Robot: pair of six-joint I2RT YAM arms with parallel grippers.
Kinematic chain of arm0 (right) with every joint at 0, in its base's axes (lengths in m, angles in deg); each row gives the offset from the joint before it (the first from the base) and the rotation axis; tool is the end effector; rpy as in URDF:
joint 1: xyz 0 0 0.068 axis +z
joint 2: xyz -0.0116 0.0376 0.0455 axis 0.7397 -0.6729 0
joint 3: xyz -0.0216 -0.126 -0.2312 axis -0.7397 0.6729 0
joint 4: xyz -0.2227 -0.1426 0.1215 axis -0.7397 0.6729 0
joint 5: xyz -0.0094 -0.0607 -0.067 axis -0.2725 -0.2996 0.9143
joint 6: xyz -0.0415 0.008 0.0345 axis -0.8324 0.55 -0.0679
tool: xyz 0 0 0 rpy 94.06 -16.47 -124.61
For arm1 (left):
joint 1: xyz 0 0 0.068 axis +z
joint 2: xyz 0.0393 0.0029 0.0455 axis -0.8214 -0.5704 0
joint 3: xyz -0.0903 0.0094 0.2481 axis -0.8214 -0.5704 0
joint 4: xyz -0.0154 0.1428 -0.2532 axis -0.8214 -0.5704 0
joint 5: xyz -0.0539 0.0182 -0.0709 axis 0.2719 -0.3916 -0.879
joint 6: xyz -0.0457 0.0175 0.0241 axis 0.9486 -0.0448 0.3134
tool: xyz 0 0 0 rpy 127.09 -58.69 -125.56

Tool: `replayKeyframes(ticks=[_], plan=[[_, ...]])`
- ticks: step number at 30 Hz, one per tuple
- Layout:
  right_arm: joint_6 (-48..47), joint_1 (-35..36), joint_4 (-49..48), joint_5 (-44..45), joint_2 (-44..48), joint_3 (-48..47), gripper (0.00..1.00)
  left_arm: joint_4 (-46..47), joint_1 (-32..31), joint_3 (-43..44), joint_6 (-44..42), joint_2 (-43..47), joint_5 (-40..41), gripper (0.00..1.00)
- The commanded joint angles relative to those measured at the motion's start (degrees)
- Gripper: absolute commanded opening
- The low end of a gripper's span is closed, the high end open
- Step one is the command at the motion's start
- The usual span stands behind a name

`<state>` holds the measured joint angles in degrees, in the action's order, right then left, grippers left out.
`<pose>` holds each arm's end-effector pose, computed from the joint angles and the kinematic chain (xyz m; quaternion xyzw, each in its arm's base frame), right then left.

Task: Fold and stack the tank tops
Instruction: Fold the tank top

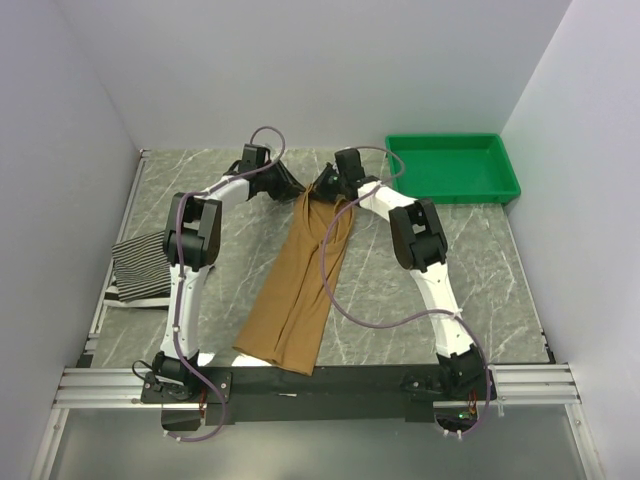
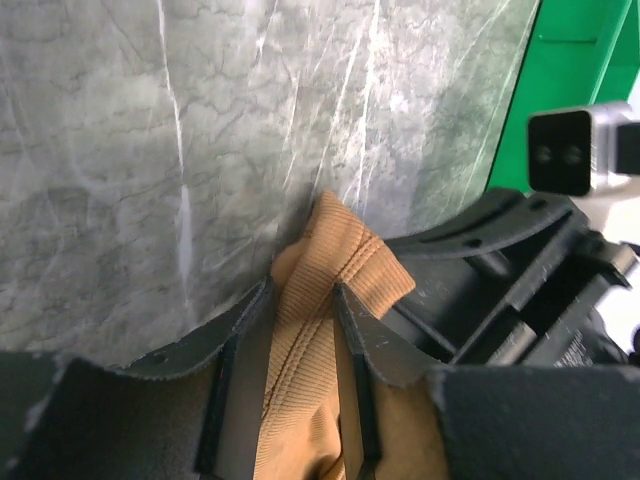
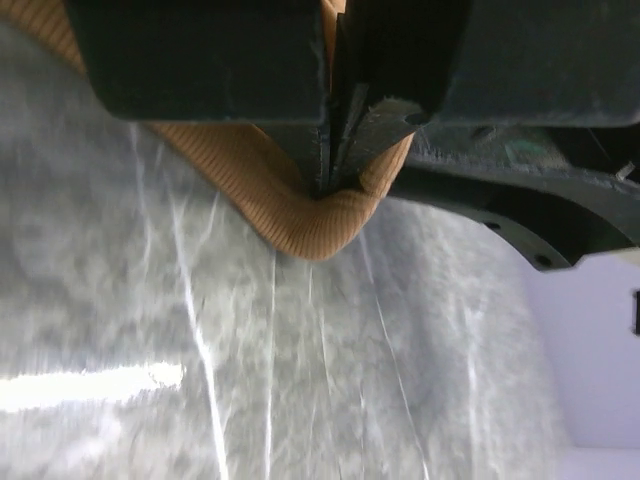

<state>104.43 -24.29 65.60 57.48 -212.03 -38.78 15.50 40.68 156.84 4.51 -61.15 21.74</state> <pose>0.5359 0.2475 0.1001 0.1449 0.8620 0.4215 0.2416 0.5325 -0.1553 0.1158 -0.1946 0.8661 -0.4034 0.2222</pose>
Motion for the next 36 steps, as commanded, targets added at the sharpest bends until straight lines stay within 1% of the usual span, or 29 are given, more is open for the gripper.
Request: replayKeyframes(ticks=[1,6,8,9,11,13,16,17,21,27,32,36], plan=[[6.3,-1.5,-10.2,-5.2,-2.4,-0.7,0.05,0.3,-1.1,2.2,-2.5,0.4,1.3,0.36],[9.3,-2.5,-10.9,-7.4,-5.0,-4.9,0.07,-3.8,-2.2,6.4,-5.0,-2.2,4.5,0.36],[10.2,-2.7,-11.5,-7.5,-4.9,-5.2,0.08,-3.9,-2.4,6.0,-5.2,-2.6,5.7,0.35],[10.5,-2.8,-11.8,-7.4,-4.7,-5.0,0.09,-3.4,-2.4,5.0,-5.0,-2.5,6.0,0.35],[11.0,-2.9,-12.1,-7.4,-4.1,-4.4,0.11,-1.8,-2.4,4.0,-4.9,-2.1,6.2,0.36],[10.8,-3.1,-12.3,-7.3,-2.9,-3.4,0.14,-1.0,-2.4,3.2,-4.8,-1.9,6.4,0.36],[11.0,-3.6,-13.2,-6.3,-1.0,-0.4,0.19,-1.1,-2.5,4.0,-5.3,-2.2,6.7,0.37],[11.2,-3.8,-13.5,-6.0,0.1,0.2,0.22,-1.8,-2.6,4.5,-5.9,-2.5,7.2,0.37],[12.4,-5.0,-14.1,-5.1,2.4,2.9,0.26,-2.4,-2.9,5.6,-6.7,-3.3,7.8,0.37],[13.5,-6.2,-13.6,-3.7,4.5,3.1,0.26,-2.4,-3.5,5.8,-7.9,-4.0,8.8,0.38],[14.8,-6.9,-15.5,-5.2,4.7,2.3,0.26,-2.9,-4.3,6.4,-9.6,-4.3,9.8,0.38],[13.7,-7.2,-15.2,-5.2,6.1,1.9,0.25,-3.5,-5.1,7.7,-11.1,-4.3,11.2,0.41]])
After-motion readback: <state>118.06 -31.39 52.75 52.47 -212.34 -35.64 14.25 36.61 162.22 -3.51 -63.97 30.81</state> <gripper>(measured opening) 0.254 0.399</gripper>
